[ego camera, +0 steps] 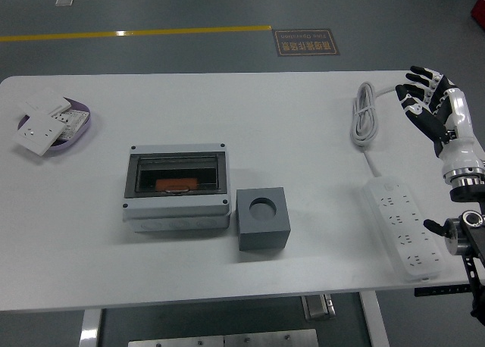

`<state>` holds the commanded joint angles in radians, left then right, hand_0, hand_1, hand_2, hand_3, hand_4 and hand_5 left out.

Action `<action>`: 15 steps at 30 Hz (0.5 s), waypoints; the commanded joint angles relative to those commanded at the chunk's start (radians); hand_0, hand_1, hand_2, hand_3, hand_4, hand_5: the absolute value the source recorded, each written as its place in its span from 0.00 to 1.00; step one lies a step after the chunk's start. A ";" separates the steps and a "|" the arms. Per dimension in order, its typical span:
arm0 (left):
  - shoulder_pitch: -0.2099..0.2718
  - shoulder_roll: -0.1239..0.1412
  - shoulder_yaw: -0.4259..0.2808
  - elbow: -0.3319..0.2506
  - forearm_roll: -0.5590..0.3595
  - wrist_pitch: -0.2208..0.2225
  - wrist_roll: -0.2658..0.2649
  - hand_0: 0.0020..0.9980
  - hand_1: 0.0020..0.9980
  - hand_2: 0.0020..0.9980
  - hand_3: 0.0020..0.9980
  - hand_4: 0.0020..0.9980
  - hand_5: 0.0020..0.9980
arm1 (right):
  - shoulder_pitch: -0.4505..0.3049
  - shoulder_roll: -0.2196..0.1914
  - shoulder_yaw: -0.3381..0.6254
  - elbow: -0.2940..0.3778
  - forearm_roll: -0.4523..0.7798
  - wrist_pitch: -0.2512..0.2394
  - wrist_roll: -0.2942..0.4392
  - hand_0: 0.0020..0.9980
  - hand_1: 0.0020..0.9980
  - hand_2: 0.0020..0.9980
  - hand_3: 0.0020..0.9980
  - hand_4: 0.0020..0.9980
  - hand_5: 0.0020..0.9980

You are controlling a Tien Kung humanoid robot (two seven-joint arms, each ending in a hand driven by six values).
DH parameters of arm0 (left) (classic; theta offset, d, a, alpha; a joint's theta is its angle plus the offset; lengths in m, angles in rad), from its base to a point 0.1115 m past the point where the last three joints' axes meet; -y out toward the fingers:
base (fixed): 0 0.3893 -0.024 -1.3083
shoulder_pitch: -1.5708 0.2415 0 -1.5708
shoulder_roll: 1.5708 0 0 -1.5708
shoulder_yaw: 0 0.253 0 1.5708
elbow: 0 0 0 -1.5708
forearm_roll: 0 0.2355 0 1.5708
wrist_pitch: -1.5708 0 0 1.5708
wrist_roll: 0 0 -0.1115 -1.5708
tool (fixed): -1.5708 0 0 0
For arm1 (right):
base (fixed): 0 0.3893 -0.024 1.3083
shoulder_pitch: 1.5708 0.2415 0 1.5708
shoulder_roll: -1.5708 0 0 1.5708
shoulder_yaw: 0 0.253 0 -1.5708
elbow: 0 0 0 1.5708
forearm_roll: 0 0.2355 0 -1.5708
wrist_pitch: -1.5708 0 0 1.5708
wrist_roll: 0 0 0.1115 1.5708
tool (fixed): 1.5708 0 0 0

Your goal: Pick up the cylinder from the cube,place it in the box,flap close box

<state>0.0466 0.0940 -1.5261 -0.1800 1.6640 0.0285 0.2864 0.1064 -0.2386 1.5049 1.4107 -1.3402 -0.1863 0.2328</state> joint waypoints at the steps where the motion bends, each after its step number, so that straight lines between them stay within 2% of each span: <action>1: 0.000 -0.001 -0.002 0.000 0.001 0.000 0.000 0.61 0.60 0.58 0.57 0.60 0.17 | 0.002 -0.004 -0.003 0.006 -0.015 -0.004 -0.004 0.76 0.72 0.73 0.72 0.83 0.36; 3: -0.001 -0.002 -0.004 0.000 0.003 0.000 -0.001 0.61 0.60 0.58 0.57 0.60 0.17 | 0.005 -0.010 -0.009 0.015 -0.036 -0.009 -0.009 0.76 0.72 0.73 0.72 0.83 0.36; 4: -0.001 -0.002 -0.005 0.000 0.004 0.000 -0.001 0.61 0.60 0.58 0.57 0.60 0.17 | 0.007 -0.014 -0.011 0.020 -0.048 -0.011 -0.013 0.76 0.71 0.73 0.72 0.83 0.32; 9: 0.000 -0.005 -0.011 0.000 0.006 0.001 -0.001 0.61 0.60 0.58 0.57 0.60 0.17 | 0.016 -0.036 -0.024 0.042 -0.091 -0.022 -0.031 0.76 0.71 0.73 0.72 0.83 0.32; 15: 0.009 -0.009 -0.008 0.000 -0.001 0.002 0.000 0.61 0.60 0.58 0.57 0.60 0.17 | 0.024 -0.047 -0.039 0.044 -0.059 -0.026 -0.031 0.76 0.71 0.73 0.72 0.83 0.33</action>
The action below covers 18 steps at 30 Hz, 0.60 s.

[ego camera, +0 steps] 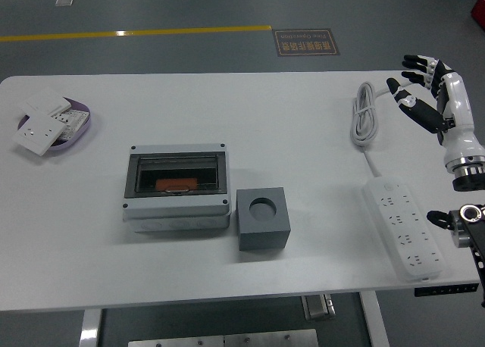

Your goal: Pick up the cylinder from the cube,place it in the box,flap close box

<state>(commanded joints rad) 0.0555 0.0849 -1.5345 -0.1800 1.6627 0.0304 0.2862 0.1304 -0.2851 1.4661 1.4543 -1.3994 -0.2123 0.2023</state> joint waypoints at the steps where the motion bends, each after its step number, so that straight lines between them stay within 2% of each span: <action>1: 0.002 -0.001 0.000 0.000 -0.001 0.000 0.001 0.61 0.60 0.58 0.57 0.60 0.17 | 0.001 0.000 -0.001 0.000 0.011 0.001 0.002 0.76 0.71 0.73 0.72 0.83 0.33; 8: 0.005 -0.001 0.003 0.000 -0.003 0.002 0.000 0.61 0.60 0.58 0.57 0.60 0.17 | 0.000 0.001 -0.004 0.005 0.079 0.007 0.014 0.76 0.71 0.72 0.72 0.83 0.34; 18: 0.001 0.003 0.011 0.000 -0.010 0.004 -0.002 0.61 0.60 0.58 0.57 0.60 0.17 | 0.007 0.002 -0.001 0.013 0.086 0.006 0.012 0.76 0.70 0.72 0.72 0.83 0.34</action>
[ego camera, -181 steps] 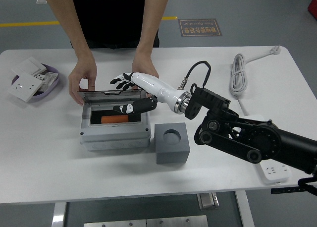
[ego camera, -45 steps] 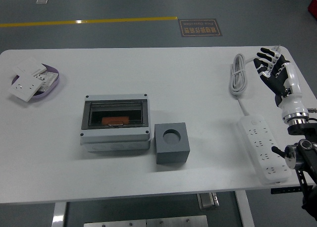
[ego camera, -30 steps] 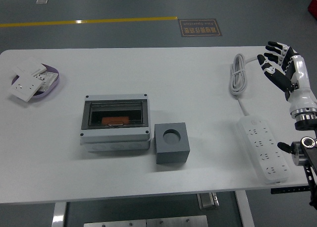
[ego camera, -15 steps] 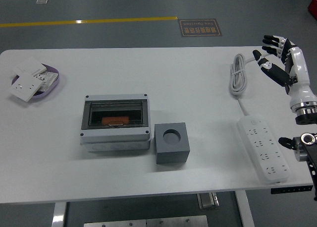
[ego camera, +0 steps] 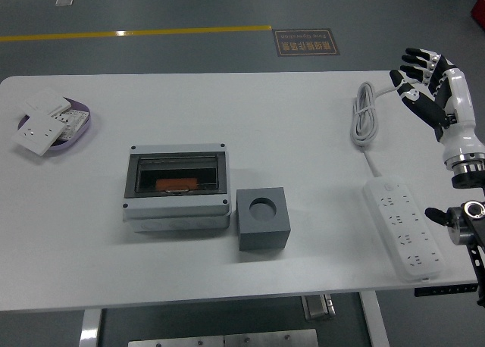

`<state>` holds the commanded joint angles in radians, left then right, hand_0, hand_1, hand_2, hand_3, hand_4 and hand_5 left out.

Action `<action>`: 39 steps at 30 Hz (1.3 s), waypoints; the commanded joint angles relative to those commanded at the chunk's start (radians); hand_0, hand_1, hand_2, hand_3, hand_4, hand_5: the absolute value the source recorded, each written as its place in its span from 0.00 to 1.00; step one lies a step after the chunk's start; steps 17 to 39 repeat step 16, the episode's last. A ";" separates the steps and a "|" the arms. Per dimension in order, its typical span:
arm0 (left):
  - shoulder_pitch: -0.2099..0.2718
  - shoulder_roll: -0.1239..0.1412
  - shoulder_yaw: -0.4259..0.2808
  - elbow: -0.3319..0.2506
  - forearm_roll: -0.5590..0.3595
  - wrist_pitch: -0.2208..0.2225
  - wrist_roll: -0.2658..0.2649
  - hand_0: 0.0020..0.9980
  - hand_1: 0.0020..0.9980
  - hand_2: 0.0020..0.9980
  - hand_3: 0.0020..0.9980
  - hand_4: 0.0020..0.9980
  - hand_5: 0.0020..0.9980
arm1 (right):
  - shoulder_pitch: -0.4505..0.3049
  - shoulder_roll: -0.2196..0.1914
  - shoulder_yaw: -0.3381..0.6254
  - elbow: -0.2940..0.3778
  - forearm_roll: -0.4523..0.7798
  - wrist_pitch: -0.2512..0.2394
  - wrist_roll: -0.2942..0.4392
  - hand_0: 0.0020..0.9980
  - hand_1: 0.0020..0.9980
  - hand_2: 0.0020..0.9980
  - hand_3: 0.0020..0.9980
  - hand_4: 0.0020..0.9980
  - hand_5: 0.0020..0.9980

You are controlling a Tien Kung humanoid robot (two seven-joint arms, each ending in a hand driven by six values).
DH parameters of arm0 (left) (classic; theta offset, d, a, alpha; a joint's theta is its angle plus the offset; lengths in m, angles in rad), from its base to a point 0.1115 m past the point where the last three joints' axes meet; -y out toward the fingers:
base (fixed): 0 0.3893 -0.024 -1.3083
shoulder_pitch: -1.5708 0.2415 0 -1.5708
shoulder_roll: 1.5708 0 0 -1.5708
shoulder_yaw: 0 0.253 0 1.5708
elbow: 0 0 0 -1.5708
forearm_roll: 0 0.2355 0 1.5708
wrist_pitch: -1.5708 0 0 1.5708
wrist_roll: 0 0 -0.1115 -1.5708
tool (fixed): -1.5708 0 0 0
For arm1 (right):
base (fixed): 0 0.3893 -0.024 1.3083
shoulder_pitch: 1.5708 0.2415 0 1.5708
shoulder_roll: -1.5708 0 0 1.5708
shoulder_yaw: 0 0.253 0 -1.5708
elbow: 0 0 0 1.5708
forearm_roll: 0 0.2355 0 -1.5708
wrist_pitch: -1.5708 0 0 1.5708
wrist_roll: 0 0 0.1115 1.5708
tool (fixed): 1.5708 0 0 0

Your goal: Pick up the cylinder from the cube,place it in the box,flap close box

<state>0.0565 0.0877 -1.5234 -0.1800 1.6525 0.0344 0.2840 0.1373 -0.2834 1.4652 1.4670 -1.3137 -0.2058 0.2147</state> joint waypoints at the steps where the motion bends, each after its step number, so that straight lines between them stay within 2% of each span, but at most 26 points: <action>1: -0.001 0.000 0.002 0.000 -0.002 0.000 0.000 0.61 0.60 0.58 0.57 0.60 0.17 | 0.000 0.001 0.001 0.000 0.000 0.000 -0.001 0.76 0.70 0.72 0.72 0.83 0.35; 16: -0.007 0.012 0.025 0.000 -0.018 0.006 -0.001 0.61 0.60 0.58 0.57 0.60 0.17 | 0.011 0.004 0.006 -0.007 -0.011 -0.008 -0.015 0.77 0.71 0.72 0.72 0.83 0.39; 39: -0.007 0.012 0.025 0.000 -0.018 0.006 -0.001 0.61 0.60 0.58 0.57 0.60 0.17 | 0.011 0.004 0.006 -0.007 -0.011 -0.008 -0.015 0.77 0.71 0.72 0.72 0.83 0.39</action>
